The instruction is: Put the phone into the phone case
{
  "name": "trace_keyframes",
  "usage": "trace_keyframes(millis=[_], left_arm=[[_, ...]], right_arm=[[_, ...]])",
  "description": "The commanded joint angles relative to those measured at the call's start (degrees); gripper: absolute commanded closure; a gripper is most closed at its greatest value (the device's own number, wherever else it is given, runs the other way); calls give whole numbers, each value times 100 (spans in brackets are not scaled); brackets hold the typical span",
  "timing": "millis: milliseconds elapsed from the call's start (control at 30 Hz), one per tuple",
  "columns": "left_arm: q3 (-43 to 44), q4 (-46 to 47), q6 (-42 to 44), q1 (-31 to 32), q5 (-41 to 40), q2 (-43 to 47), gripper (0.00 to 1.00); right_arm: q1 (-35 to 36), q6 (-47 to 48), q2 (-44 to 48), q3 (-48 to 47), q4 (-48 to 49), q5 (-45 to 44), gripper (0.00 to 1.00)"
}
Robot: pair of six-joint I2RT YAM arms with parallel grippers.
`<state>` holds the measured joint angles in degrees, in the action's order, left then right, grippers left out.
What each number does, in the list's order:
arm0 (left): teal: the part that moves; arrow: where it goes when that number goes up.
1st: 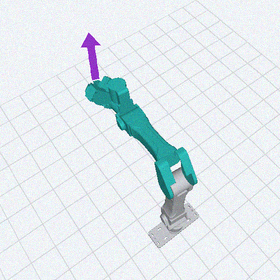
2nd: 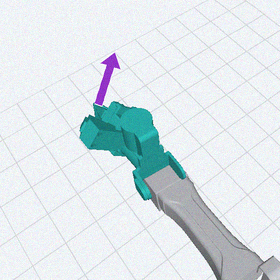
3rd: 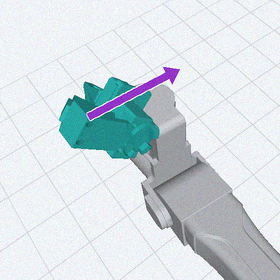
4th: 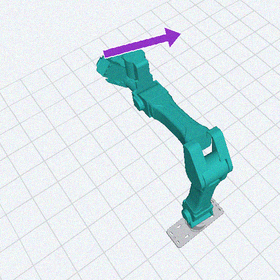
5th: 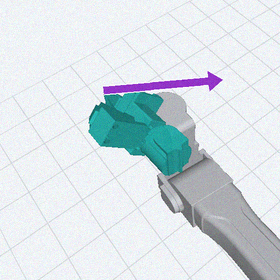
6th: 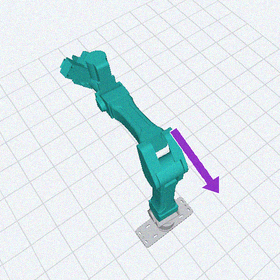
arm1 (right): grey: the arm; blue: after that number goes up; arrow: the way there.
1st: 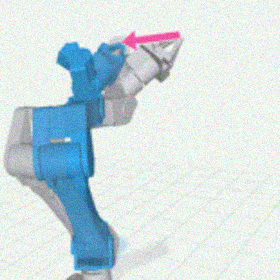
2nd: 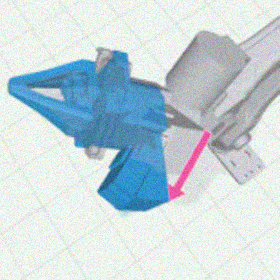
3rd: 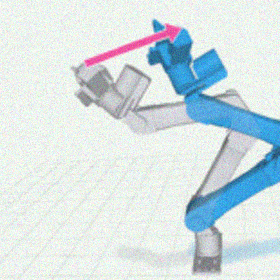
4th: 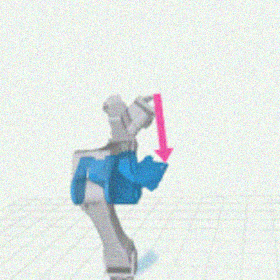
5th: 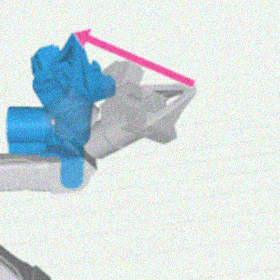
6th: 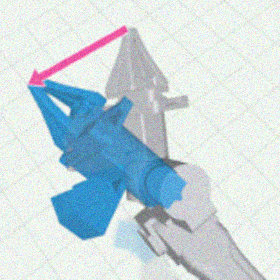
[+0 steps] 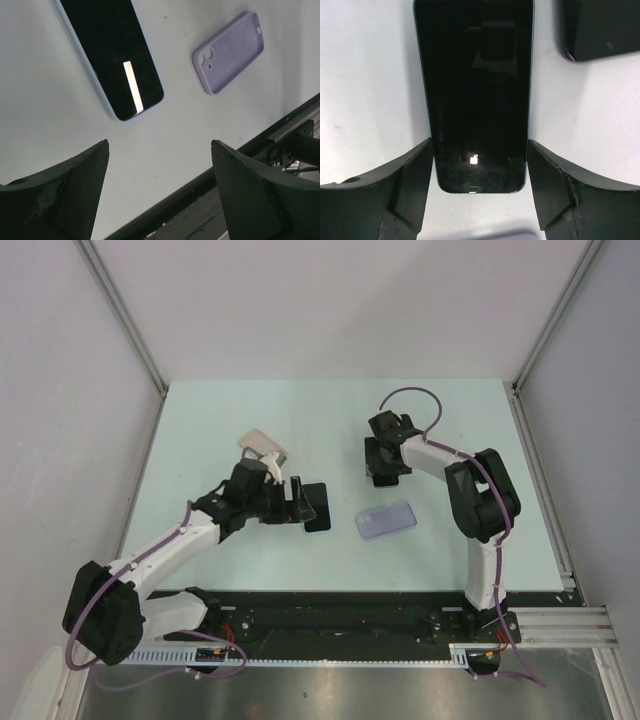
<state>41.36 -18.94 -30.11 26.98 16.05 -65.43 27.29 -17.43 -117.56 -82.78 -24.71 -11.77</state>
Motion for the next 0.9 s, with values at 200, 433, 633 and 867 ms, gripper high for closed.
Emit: trace_keyframes(millis=[200,433,633,867], left_arm=[[889,356,-1901,2046,-2517,-1005,18],[1725,347,-2175,2671,-2626,-2297,21],[2165,461,-2166,2812,-2248,-3195,28],[2403,172,-1868,3023,-2396,-3555,32]], right_arm=[[-425,-67,1331,1299,-131,131,43],[-760,-67,2201,2414,158,499,44],[-751,-181,2764,3004,142,843,44],[-778,-533,3441,3637,-25,791,45]])
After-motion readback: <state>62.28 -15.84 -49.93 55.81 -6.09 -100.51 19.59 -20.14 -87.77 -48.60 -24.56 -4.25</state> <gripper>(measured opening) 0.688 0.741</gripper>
